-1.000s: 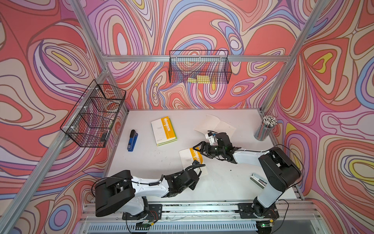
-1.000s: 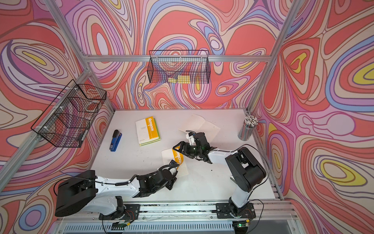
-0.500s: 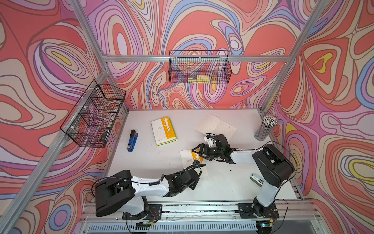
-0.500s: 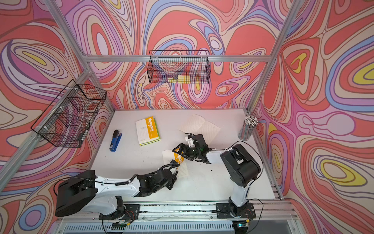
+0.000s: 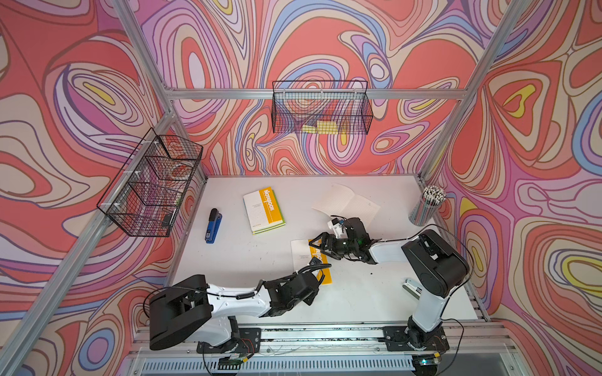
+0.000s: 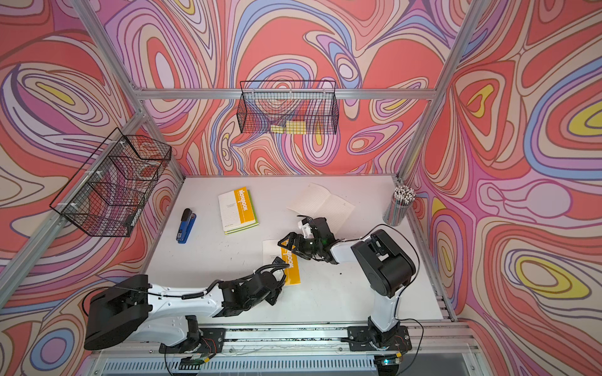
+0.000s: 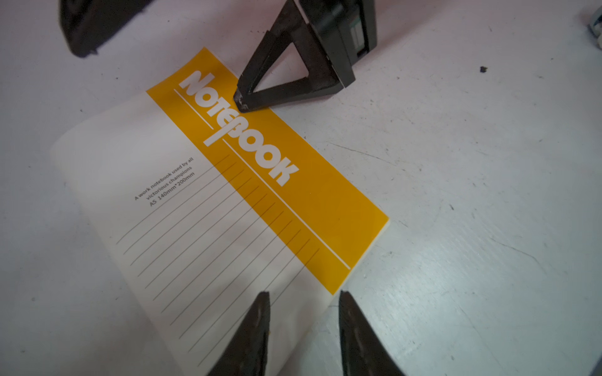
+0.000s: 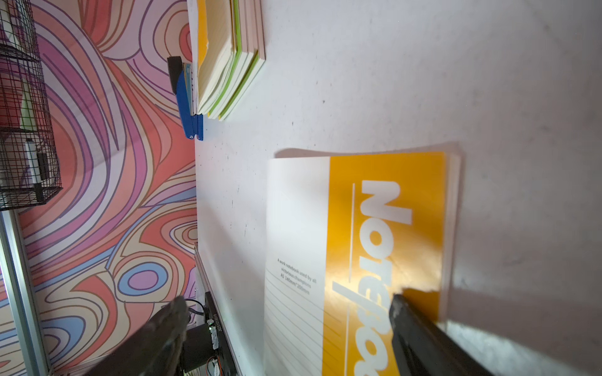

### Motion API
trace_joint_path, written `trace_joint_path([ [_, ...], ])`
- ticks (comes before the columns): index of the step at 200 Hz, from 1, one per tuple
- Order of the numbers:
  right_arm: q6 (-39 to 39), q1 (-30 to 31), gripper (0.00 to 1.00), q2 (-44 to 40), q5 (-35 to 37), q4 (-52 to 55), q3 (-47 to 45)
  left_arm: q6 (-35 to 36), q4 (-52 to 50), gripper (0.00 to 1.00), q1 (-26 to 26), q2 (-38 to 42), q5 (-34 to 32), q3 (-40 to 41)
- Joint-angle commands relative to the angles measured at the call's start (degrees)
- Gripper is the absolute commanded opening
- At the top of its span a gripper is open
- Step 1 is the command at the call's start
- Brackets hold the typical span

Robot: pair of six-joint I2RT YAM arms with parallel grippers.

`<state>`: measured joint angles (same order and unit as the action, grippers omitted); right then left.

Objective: Close the notebook
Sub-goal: Close the notebook at the center of the board.

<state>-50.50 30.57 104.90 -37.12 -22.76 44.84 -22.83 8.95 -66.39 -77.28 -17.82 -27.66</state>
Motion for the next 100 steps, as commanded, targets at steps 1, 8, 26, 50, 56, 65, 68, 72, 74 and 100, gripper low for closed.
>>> trace_joint_path([
  [1, 0.5, 0.5, 0.98, 2.0, 1.2, 2.1, -1.6, 0.2, -2.4, 0.5, -0.2, 2.8, -1.2, -0.9],
  [8, 0.6, 0.5, 0.98, 1.9, 1.2, 2.1, -1.8, 0.3, -2.8, 0.51, -0.2, 3.7, -1.1, -0.9],
  [26, 0.6, 0.5, 0.98, 1.8, 1.2, 2.1, -1.9, 0.5, -4.5, 0.51, -0.2, 6.4, -1.0, -1.1],
  [50, 0.7, 0.5, 0.98, 1.4, 1.3, 2.0, -2.3, 0.5, -8.4, 0.52, 0.1, 11.8, -3.4, -1.3],
  [56, 0.7, 0.5, 0.98, 1.2, 1.3, 2.1, -2.5, 0.5, -9.0, 0.51, 0.5, 13.6, -3.3, -1.3],
  [65, 0.8, 0.5, 0.99, 1.1, 1.4, 2.2, -2.6, 0.2, -9.6, 0.52, 2.2, 16.5, -1.6, -1.3],
  [68, 0.8, 0.5, 0.98, 0.9, 1.4, 2.2, -2.7, 0.1, -9.8, 0.52, 2.9, 17.5, -0.7, -1.3],
  [72, 0.8, 0.5, 0.98, 0.9, 1.4, 2.2, -2.8, -0.2, -10.0, 0.52, 3.8, 18.5, 0.7, -1.3],
  [74, 0.8, 0.5, 0.99, 0.9, 1.5, 2.2, -2.8, -0.4, -10.1, 0.52, 4.5, 19.2, 1.3, -1.3],
  [100, 0.6, 0.5, 0.98, 0.5, 1.3, 1.8, -3.3, -4.4, -10.9, 0.53, 13.5, 24.7, 13.0, -0.5],
])
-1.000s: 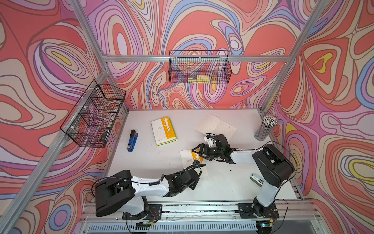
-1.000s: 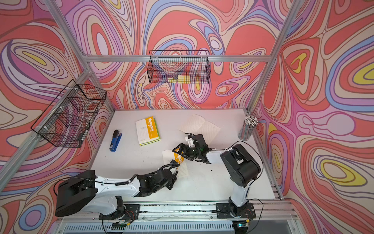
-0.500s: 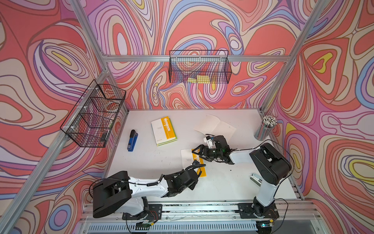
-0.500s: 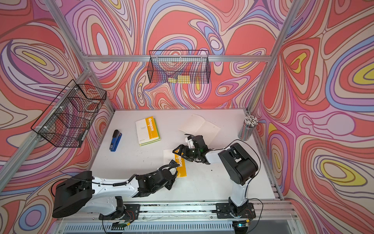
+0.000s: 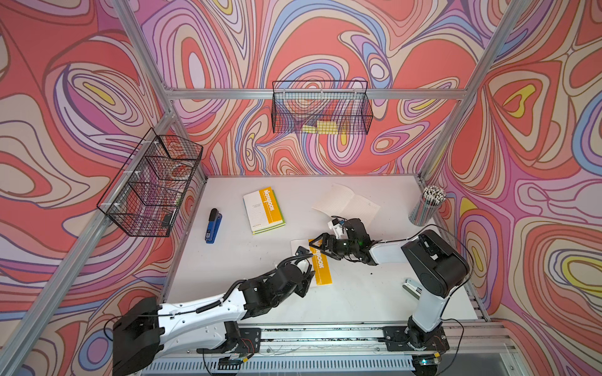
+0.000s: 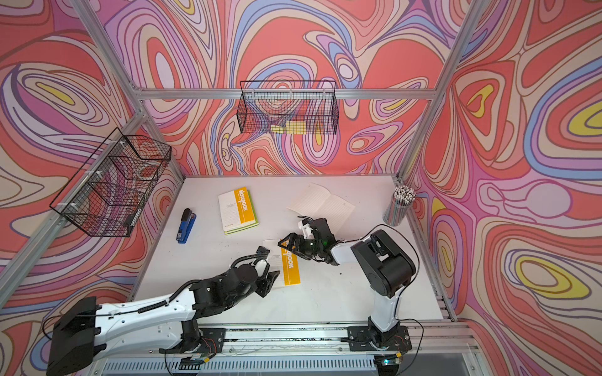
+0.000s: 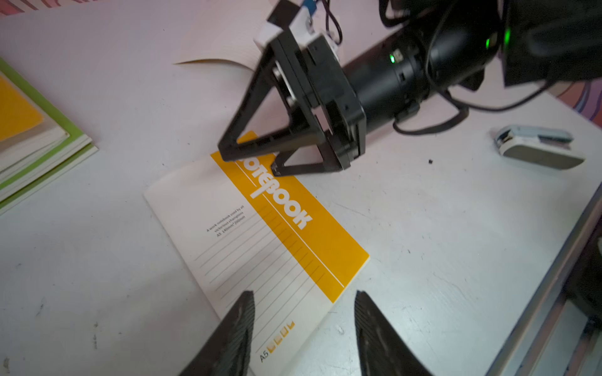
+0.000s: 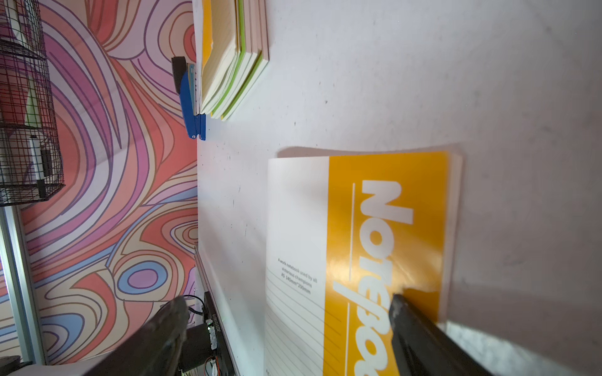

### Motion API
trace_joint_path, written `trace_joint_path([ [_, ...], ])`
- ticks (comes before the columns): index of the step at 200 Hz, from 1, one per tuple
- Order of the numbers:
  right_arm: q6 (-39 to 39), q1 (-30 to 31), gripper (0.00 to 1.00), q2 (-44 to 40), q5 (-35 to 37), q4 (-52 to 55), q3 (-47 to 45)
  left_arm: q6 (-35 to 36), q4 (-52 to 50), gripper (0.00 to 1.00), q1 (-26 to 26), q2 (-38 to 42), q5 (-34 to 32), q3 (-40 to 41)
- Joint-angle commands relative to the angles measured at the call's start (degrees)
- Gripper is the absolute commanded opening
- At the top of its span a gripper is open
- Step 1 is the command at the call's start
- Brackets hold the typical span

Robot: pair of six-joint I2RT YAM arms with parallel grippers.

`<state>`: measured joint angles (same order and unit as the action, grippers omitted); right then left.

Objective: Close the notebook
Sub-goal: Close the notebook at the center of the board.

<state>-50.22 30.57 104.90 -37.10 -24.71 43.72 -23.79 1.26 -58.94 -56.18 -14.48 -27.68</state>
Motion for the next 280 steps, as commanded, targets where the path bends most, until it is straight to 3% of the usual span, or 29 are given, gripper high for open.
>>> trace_joint_path([
  [1, 0.3, 0.5, 0.99, 0.5, 1.3, 3.7, -2.2, -3.6, -3.3, 0.53, 6.4, 3.7, 10.1, -0.4],
  [20, 0.3, 0.5, 0.98, -0.2, 1.3, 3.6, -2.5, -6.5, -4.1, 0.54, 11.4, 4.2, 17.0, -0.8],
  [51, 0.7, 0.5, 0.98, -0.9, 1.3, 4.3, -2.5, -12.6, -0.9, 0.56, 20.8, -1.2, 33.7, -0.5],
  [73, 0.8, 0.5, 0.98, -1.5, 1.5, 4.7, -2.5, -15.6, 1.8, 0.54, 24.0, -6.5, 39.0, -0.2],
  [125, 1.5, 0.5, 0.98, -2.2, 1.8, 5.7, -2.7, -21.7, 7.8, 0.45, 28.7, -15.2, 42.6, 1.8],
  [152, 1.5, 0.5, 0.98, -1.9, 1.8, 5.7, -2.8, -20.9, 7.0, 0.43, 29.9, -16.1, 40.9, 1.7],
  [178, 1.6, 0.5, 0.98, -1.7, 1.4, 5.8, -2.5, -21.0, 10.2, 0.42, 32.4, -19.5, 43.9, 2.4],
  [280, 2.4, 0.5, 0.98, -2.3, 1.5, 7.1, -2.2, -21.2, 16.2, 0.4, 34.5, -29.1, 44.1, 2.8],
])
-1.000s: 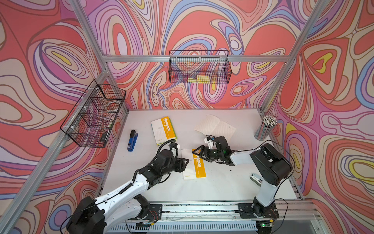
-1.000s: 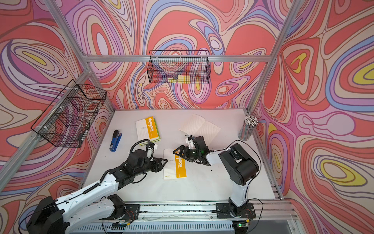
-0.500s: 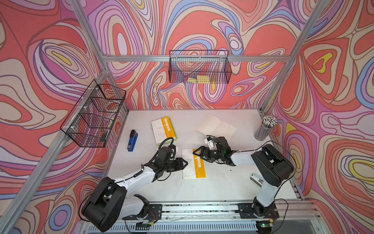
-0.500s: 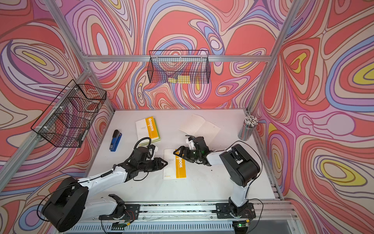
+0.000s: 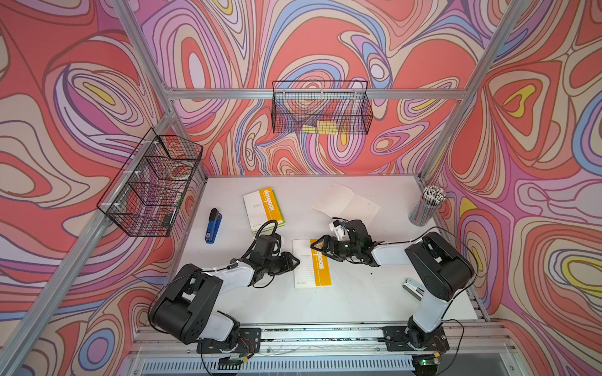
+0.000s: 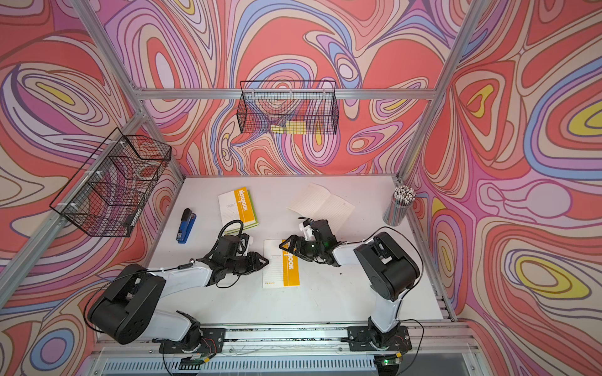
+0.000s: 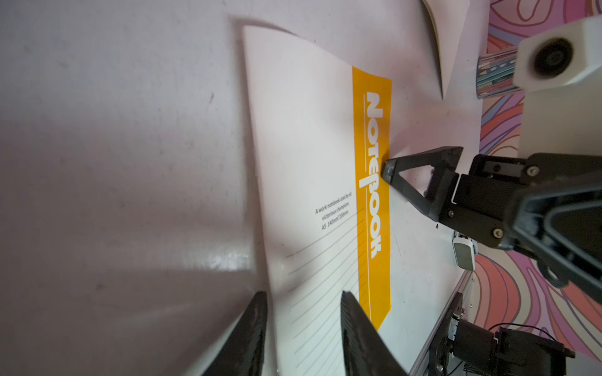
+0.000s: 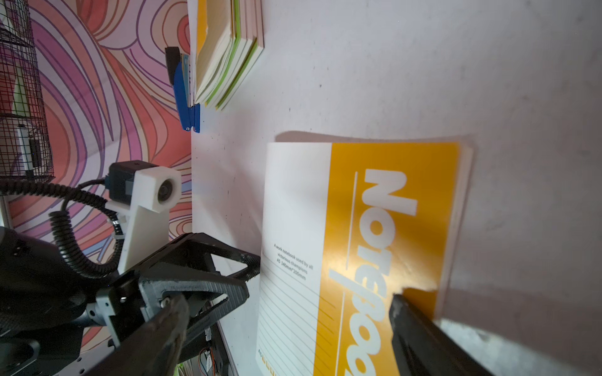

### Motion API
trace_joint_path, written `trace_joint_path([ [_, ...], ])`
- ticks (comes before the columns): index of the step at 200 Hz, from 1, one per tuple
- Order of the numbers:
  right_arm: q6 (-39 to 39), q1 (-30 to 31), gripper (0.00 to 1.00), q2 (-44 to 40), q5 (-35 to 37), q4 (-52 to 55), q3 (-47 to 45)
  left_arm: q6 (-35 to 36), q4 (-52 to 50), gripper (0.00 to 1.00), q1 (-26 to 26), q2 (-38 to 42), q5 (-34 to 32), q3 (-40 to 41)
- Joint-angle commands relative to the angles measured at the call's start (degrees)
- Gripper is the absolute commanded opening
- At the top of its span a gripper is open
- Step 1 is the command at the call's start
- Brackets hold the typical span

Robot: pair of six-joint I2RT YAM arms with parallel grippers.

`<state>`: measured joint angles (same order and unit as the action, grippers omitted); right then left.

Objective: Close the notebook
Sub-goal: Close the notebook at the center of the board, then pick up the notebook from the center of the board.

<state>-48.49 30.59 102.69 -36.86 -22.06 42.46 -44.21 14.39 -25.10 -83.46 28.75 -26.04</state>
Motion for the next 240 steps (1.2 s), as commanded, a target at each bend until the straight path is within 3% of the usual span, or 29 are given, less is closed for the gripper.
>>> trace_joint_path([
  [1, 0.7, 0.4, 0.98, -0.1, 1.3, 4.5, -0.9, -0.9, 3.2, 0.4, 0.7, -1.9, 0.8, 1.2],
  [66, 1.0, 0.4, 0.98, 0.2, 1.1, 4.8, -0.5, -4.7, 15.0, 0.38, 1.8, -7.3, 6.0, 4.1],
  [100, 1.0, 0.4, 0.98, 0.6, 1.1, 4.7, -0.7, -5.1, 19.8, 0.27, 2.0, -8.7, 9.4, 5.0],
  [152, 0.7, 0.4, 0.98, 1.0, 1.0, 3.9, -1.1, -1.4, 14.3, 0.18, 1.9, -4.6, 9.0, 4.6],
  [203, 1.5, 0.4, 0.98, -0.8, 0.7, 4.9, -0.6, -1.0, 12.9, 0.0, 2.0, -3.2, 8.7, 4.0],
  [240, 4.5, 0.4, 0.98, -7.0, 2.5, 10.6, -0.1, -1.0, 11.4, 0.0, 1.9, -2.2, 8.9, 2.1],
])
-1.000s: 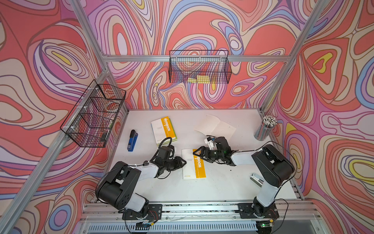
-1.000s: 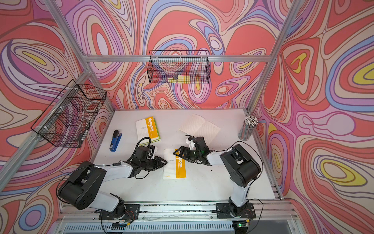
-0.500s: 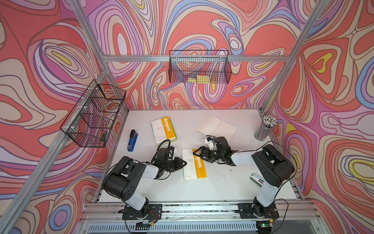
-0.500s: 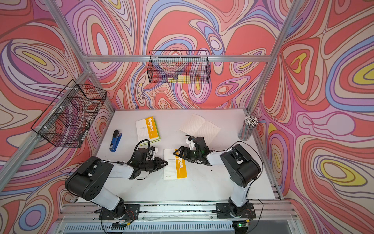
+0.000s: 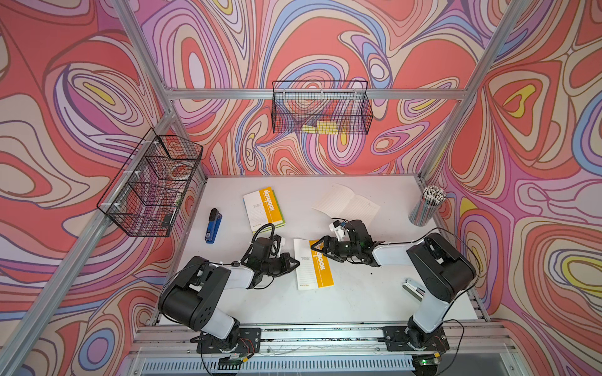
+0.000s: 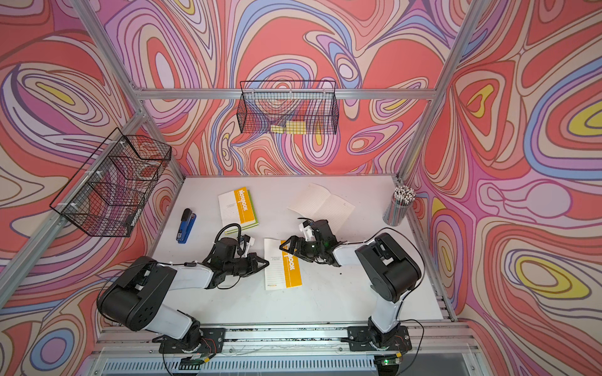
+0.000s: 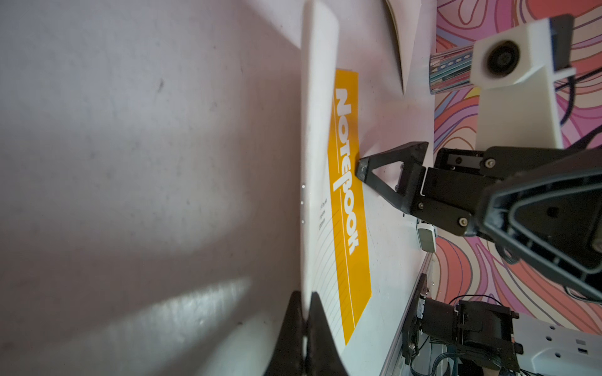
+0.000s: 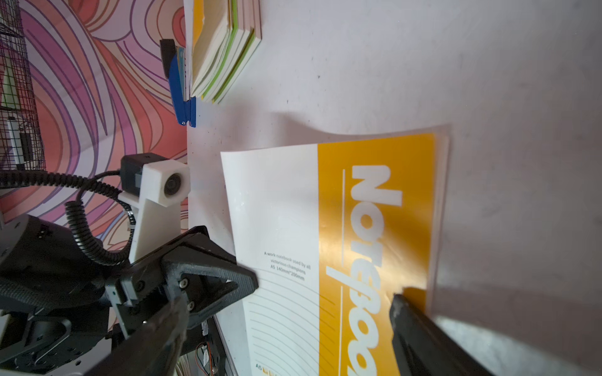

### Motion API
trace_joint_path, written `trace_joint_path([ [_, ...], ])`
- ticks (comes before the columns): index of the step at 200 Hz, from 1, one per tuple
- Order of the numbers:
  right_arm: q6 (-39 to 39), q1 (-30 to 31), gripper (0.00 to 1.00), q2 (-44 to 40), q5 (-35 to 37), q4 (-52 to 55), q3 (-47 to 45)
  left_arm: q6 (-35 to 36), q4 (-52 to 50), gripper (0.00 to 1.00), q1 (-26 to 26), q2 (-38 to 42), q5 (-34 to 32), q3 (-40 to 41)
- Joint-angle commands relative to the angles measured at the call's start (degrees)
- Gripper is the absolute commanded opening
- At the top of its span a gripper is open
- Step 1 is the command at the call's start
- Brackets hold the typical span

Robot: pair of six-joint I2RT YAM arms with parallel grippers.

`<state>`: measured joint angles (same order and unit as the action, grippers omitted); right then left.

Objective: Close the notebook
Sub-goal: Pick up the notebook from the center of the board.

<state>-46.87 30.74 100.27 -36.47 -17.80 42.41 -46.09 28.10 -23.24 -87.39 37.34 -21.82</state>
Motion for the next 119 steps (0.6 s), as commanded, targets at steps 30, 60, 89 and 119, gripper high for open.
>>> trace_joint_path([
  [30, 5.9, 0.3, 0.98, -9.5, 4.6, 12.3, 0.5, 2.7, -7.7, 0.0, 0.1, 4.0, 0.9, -5.7],
  [60, 7.2, 0.3, 0.98, -13.3, 4.9, 16.1, 1.3, 6.8, -19.7, 0.0, 0.1, 7.5, -0.4, -13.0],
  [89, 9.9, 0.2, 0.98, -15.1, 6.2, 20.9, 3.8, 10.0, -29.1, 0.0, 0.4, 9.1, -0.4, -20.1],
  [119, 11.5, -0.2, 0.98, -15.5, 6.8, 22.9, 5.1, 12.0, -33.9, 0.0, 2.3, 8.3, 1.8, -26.2],
])
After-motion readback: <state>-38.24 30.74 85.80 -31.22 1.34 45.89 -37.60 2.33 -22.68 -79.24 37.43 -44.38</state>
